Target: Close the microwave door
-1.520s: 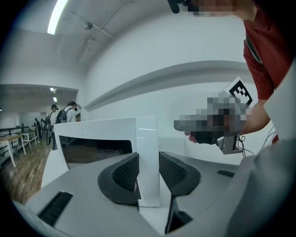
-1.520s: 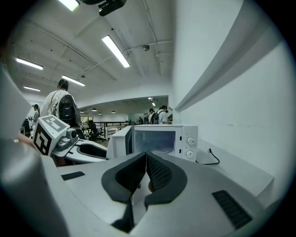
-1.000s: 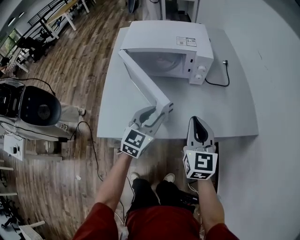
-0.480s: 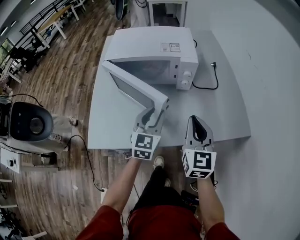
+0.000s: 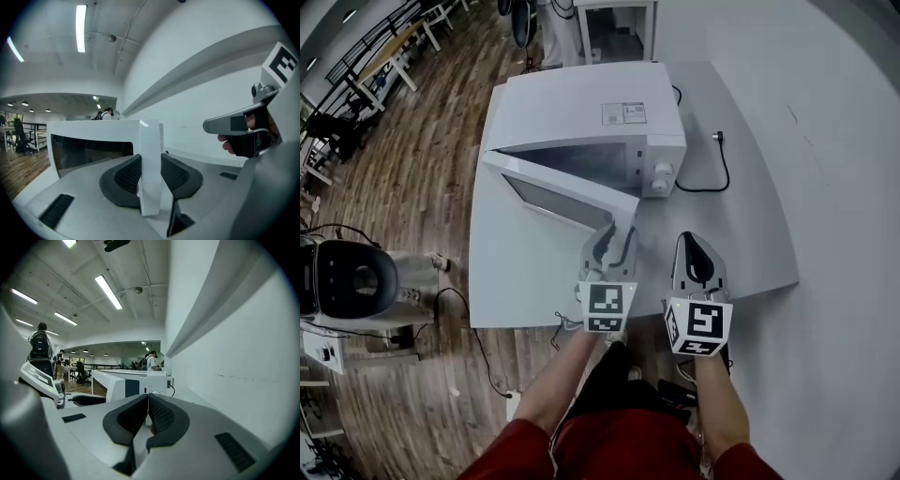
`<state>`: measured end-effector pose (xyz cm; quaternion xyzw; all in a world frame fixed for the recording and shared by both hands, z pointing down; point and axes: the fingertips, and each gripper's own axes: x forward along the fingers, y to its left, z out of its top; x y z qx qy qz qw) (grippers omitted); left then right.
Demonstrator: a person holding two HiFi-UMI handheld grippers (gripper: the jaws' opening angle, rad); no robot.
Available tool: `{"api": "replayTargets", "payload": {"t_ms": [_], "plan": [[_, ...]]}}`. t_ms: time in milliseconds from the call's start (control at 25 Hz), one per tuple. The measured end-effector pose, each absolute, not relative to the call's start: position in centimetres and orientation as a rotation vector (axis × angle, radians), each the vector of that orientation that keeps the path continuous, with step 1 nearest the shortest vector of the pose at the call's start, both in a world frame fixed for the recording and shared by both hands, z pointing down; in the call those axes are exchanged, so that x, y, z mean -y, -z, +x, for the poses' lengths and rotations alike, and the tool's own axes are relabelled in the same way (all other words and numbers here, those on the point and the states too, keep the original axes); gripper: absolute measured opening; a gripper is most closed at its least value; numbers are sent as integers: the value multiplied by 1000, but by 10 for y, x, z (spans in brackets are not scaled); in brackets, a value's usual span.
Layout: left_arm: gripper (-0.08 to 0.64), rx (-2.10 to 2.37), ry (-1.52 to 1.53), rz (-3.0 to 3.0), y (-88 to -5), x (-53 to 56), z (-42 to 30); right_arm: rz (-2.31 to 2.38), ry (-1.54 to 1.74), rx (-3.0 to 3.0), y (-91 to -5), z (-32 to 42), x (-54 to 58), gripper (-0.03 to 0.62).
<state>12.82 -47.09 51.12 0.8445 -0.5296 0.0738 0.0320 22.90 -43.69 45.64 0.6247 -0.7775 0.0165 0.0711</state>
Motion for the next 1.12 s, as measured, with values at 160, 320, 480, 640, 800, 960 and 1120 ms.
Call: {"api": "replayTargets", "payload": {"t_ms": [160, 320, 480, 640, 800, 960, 1120], "plan": [[146, 1621, -209, 2608, -508, 491, 135, 1897, -45, 2330, -459, 229, 459, 26], [145, 1637, -190, 2589, -509, 507, 144, 1911, -51, 2304, -468, 231, 477, 26], [144, 1656, -174, 2568, -511, 524, 148, 1910, -50, 2291, -472, 228, 494, 26], [144, 1663, -178, 2557, -511, 540, 154, 1898, -49, 2297, -473, 229, 507, 26], [144, 1703, -175, 2531, -510, 556, 157, 1883, -57, 2322, -474, 236, 527, 26], [144, 1757, -177, 2495, -510, 568, 160, 1833, -69, 2364, -475, 244, 547, 26], [144, 1811, -184, 2449, -509, 580, 162, 1774, -83, 2403, -477, 248, 562, 26]]}}
